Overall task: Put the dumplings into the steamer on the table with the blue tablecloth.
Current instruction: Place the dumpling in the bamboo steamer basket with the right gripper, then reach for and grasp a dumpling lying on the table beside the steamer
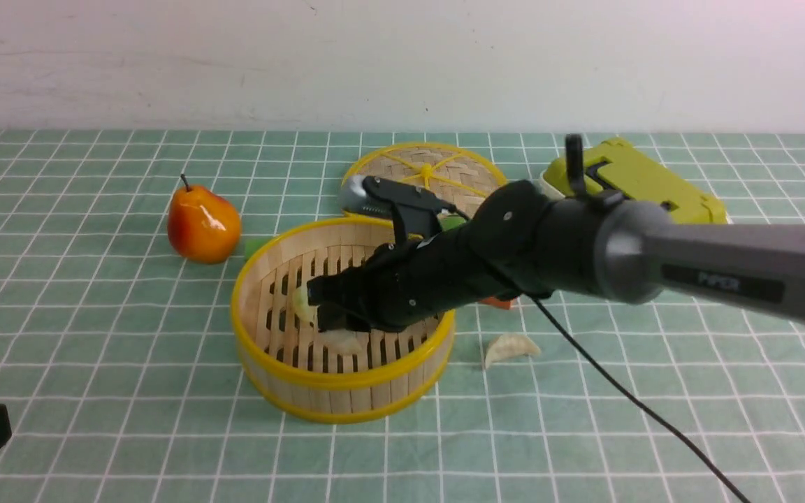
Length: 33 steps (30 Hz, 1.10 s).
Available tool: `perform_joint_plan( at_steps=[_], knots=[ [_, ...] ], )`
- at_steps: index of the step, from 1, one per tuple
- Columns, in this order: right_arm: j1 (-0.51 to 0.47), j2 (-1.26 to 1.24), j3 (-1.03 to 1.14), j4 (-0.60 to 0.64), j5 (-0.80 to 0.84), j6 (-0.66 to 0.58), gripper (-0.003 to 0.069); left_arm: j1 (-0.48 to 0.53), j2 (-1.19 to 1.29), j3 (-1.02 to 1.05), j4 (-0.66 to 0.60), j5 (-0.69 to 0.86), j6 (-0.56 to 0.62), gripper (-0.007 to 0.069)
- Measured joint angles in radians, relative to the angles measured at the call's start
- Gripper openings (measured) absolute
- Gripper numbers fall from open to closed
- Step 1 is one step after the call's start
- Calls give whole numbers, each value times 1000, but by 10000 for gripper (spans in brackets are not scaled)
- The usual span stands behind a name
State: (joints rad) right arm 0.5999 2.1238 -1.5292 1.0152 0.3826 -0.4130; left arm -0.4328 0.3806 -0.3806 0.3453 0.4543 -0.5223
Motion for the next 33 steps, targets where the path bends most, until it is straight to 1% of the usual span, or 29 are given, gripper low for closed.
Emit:
perform_joint_plan(
  at_steps=[2, 5, 7, 9, 10, 11, 12, 13, 14, 17, 19, 20, 21, 24, 28, 30, 31, 32, 33],
  knots=[
    [0, 17, -5, 35, -13, -2, 188, 0, 0, 0, 0, 0, 0, -8],
    [0, 17, -6, 46, -13, -5, 248, 0, 0, 0, 0, 0, 0, -8],
    [0, 17, -6, 50, -15, -17, 327, 0, 0, 0, 0, 0, 0, -8],
    [-4, 4, -6, 50, -4, -28, 384, 0, 0, 0, 0, -1, 0, -8],
    [-6, 2, -6, 50, -1, -28, 384, 0, 0, 0, 0, -1, 0, -8],
    [-19, -19, -6, 41, 33, -41, 412, 0, 0, 0, 0, -1, 0, -8],
    [-31, -40, -6, 28, 56, -55, 421, 0, 0, 1, 0, -2, 0, -8],
    [-45, -60, -6, 11, 83, -74, 428, 0, 0, 1, 0, -3, 0, -8],
    [-76, -94, -6, -38, 138, -119, 433, 0, 0, 1, 0, -3, 0, -6],
    [-131, -162, -7, -144, 225, -216, 437, 0, 0, 1, 0, -3, 0, -5],
    [-200, -217, -9, -268, 333, -325, 437, 0, 0, 1, 0, -3, 0, -3],
    [-216, -223, -9, -301, 357, -353, 437, 0, 0, 1, 0, -3, 0, -2],
    [-252, -231, -9, -384, 411, -426, 437, 0, 0, 1, 0, -4, 0, 0],
    [-280, -203, -9, -505, 461, -551, 435, 0, 0, 1, 0, -12, 0, 1],
    [-269, -117, -8, -580, 458, -747, 434, 0, 0, 1, 0, -17, 0, 4],
    [-260, -80, -8, -584, 434, -844, 433, 0, 0, 1, 1, -17, 0, 4],
    [-260, -76, -8, -584, 432, -852, 433, 0, 0, 1, 1, -17, 0, 4],
    [-254, -49, -8, -584, 406, -913, 432, 0, 0, 3, 2, -20, 0, 6],
    [-250, -28, -8, -586, 383, -934, 426, 0, 0, 12, 3, -24, 0, 6]
  ],
)
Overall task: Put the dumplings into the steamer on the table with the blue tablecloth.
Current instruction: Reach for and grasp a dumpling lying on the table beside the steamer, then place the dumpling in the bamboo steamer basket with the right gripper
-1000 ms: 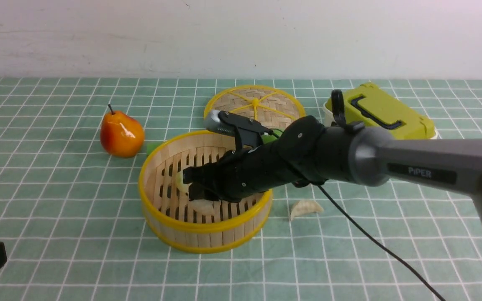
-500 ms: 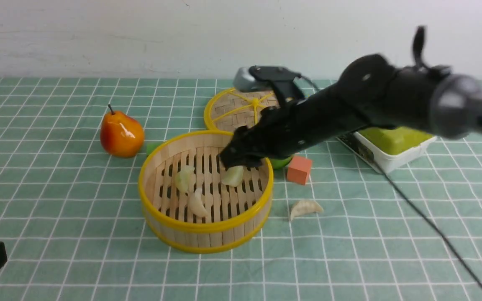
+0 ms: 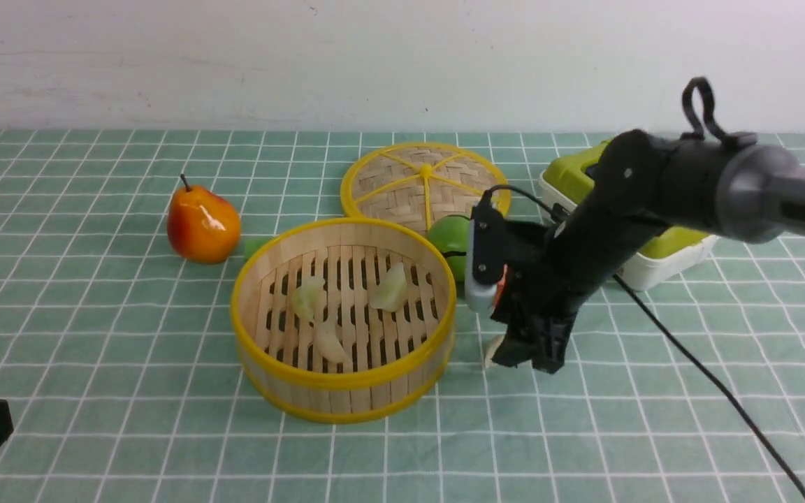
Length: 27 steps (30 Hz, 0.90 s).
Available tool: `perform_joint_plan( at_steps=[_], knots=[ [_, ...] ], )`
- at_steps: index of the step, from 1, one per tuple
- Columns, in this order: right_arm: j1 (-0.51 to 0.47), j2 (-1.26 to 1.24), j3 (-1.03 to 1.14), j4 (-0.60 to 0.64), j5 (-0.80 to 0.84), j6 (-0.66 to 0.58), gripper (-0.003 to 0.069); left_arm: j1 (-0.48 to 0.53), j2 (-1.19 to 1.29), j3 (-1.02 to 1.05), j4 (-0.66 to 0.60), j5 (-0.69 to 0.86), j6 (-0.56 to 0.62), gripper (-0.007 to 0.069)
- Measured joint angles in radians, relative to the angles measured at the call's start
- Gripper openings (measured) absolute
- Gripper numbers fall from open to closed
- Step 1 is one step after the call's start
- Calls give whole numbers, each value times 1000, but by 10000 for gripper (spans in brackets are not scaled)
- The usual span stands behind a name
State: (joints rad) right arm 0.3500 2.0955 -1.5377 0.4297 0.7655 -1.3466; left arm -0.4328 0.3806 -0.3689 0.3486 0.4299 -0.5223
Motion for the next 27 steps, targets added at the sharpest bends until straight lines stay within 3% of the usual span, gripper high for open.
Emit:
perform_joint_plan(
  at_steps=[5, 6, 8, 12, 18, 19, 22, 27],
  knots=[
    [0, 26, 0, 0, -15, -7, 338, 0, 0, 17, 10, -11, 0, 6],
    [0, 27, -1, 0, -10, 4, 259, 0, 0, 17, 14, -16, 0, 6],
    [0, 27, -8, -2, 5, 39, 190, 0, 0, 17, 13, -25, 0, 6],
    [0, 20, -38, -52, 64, 195, 197, 0, 0, 17, 14, -29, 0, 11],
    [0, -45, -194, -76, 161, 584, 197, 0, 0, 18, 17, -31, 0, 17],
    [0, -46, -200, -74, 162, 597, 197, 0, 0, 18, 17, -31, 0, 17],
    [19, -59, -280, 44, 161, 801, 197, 0, 0, 18, 17, -33, 0, 20],
    [106, -14, -290, 186, 107, 861, 197, 0, 0, 18, 17, -41, 0, 24]
  ],
)
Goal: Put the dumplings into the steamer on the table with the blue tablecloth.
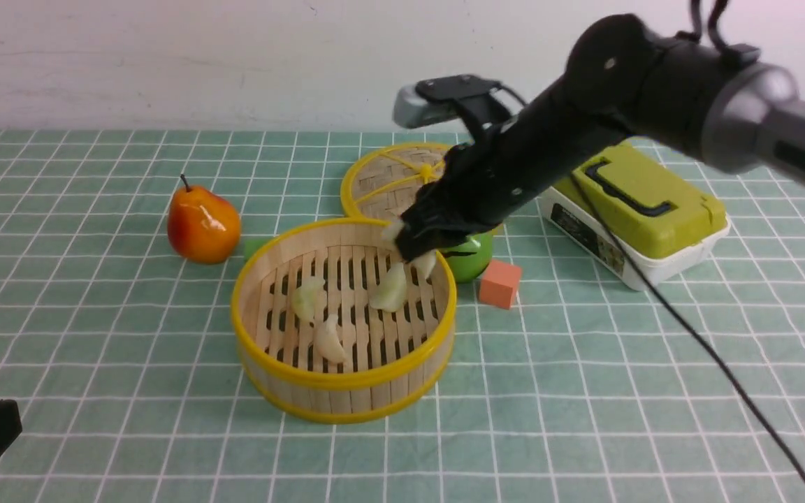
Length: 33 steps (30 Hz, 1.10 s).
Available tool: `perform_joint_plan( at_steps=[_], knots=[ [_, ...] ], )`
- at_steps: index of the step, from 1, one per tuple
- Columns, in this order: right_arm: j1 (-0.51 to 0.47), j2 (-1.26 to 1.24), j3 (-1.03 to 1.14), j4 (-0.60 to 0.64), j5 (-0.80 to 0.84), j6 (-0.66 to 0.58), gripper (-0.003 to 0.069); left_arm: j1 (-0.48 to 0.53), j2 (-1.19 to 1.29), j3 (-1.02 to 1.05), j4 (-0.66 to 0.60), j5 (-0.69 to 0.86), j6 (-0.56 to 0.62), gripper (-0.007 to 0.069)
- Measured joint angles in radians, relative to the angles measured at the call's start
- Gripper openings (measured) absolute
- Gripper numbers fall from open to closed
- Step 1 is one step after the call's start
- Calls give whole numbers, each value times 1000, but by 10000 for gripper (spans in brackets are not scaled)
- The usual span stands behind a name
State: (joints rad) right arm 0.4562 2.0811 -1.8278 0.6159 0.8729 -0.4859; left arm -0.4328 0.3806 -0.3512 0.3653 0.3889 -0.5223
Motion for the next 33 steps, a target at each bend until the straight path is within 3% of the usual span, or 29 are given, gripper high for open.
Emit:
perform_joint_plan(
  at_steps=[7, 11, 12, 15, 19, 25, 26, 30, 33],
  knots=[
    [57, 135, 1, -53, -92, 89, 211, 0, 0, 0, 0, -2, 0, 33],
    [57, 144, 1, -82, -88, 165, 300, 0, 0, 0, 0, 7, 0, 38],
    [57, 140, 1, -87, -84, 201, 360, 0, 0, 0, 0, 10, 0, 39],
    [54, 128, 1, -97, -72, 234, 412, 0, 0, 0, 0, 10, 0, 39],
    [37, 77, -10, -133, 7, 263, 419, 0, 0, 0, 0, 11, 0, 39],
    [-9, -77, -122, -284, 275, 266, 248, 0, 0, 0, 0, 11, 0, 45],
    [-24, -139, -163, -343, 328, 266, 182, 0, 0, 0, 0, 11, 0, 48],
    [-70, -348, -203, -482, 370, 284, 15, 0, 0, 0, 0, 11, 0, 51],
    [-114, -500, -200, -560, 380, 359, -20, 0, 0, 0, 0, 11, 0, 57]
  ],
)
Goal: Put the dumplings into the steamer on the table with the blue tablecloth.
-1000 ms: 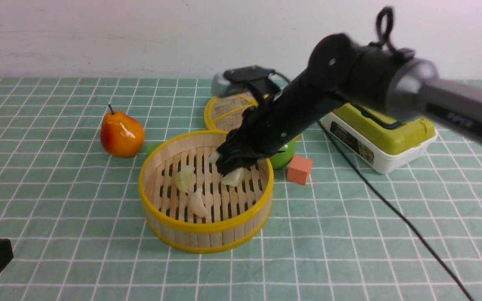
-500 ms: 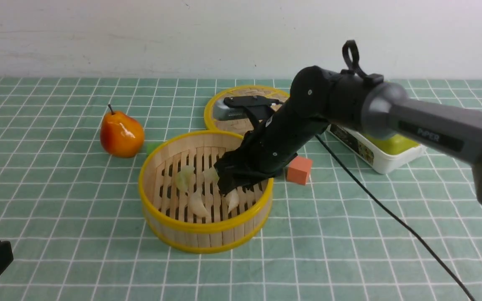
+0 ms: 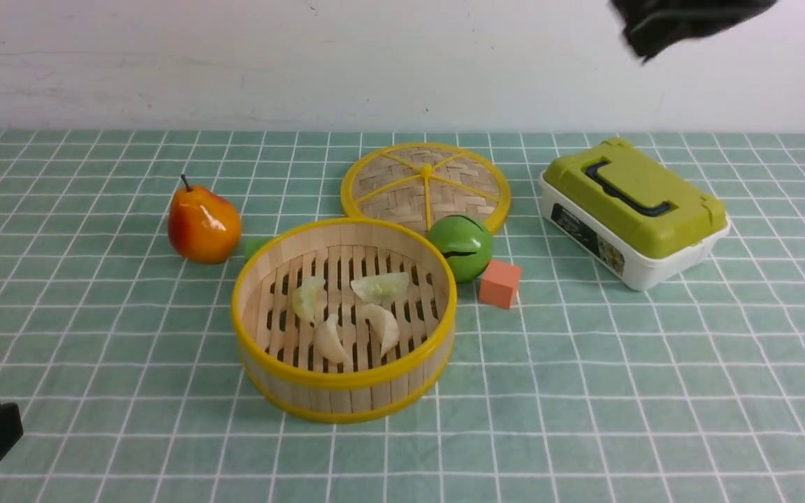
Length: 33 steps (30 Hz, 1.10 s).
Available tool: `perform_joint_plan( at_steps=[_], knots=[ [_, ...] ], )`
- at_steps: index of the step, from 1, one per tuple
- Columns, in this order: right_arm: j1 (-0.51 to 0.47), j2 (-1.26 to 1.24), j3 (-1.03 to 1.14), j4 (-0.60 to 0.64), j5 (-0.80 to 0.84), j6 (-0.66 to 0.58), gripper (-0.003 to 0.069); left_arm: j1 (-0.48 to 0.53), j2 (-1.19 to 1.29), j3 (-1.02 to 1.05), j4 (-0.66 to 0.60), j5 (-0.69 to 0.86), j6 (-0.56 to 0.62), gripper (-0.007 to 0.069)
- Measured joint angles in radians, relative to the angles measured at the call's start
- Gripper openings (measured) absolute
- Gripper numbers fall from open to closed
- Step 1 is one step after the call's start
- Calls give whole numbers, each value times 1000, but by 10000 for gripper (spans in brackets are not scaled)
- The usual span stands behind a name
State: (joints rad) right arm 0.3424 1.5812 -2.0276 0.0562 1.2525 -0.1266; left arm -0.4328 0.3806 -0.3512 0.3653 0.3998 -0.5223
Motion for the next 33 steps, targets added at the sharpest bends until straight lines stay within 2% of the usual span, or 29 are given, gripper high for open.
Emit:
perform_joint_plan(
  at_steps=[4, 8, 11, 14, 15, 16, 17, 22, 25, 28, 33],
  knots=[
    [-35, -166, 96, -56, 3, 44, -20, 0, 0, 0, 0, 0, 0, 59],
    [-41, -418, 386, -77, -28, 68, -19, 0, 0, 0, 0, 0, 0, 65],
    [-41, -625, 673, -87, -220, 109, -16, 0, 0, 0, 0, 0, 0, 67],
    [-41, -816, 972, -91, -476, 146, -16, 0, 0, 0, 0, 0, 0, 67],
    [-41, -902, 1124, -91, -615, 160, -16, 0, 0, 0, 0, 1, 0, 68],
    [-41, -902, 1145, -91, -615, 162, -16, 0, 0, 0, 0, 1, 0, 68],
    [-41, -978, 1272, -91, -753, 166, -15, 0, 0, 0, 0, 1, 0, 70],
    [-41, -1185, 1724, -91, -1214, 166, -10, 0, 0, 0, 0, 1, 0, 74],
    [-41, -1268, 1911, -96, -1440, 162, -6, 0, 0, 0, 0, 1, 0, 78],
    [-41, -1309, 2026, -99, -1561, 135, -4, 0, 0, 0, 0, 1, 0, 80],
    [-46, -1341, 2048, -48, -1535, 88, -4, 0, -1, 0, 0, 2, 0, 84]
  ],
)
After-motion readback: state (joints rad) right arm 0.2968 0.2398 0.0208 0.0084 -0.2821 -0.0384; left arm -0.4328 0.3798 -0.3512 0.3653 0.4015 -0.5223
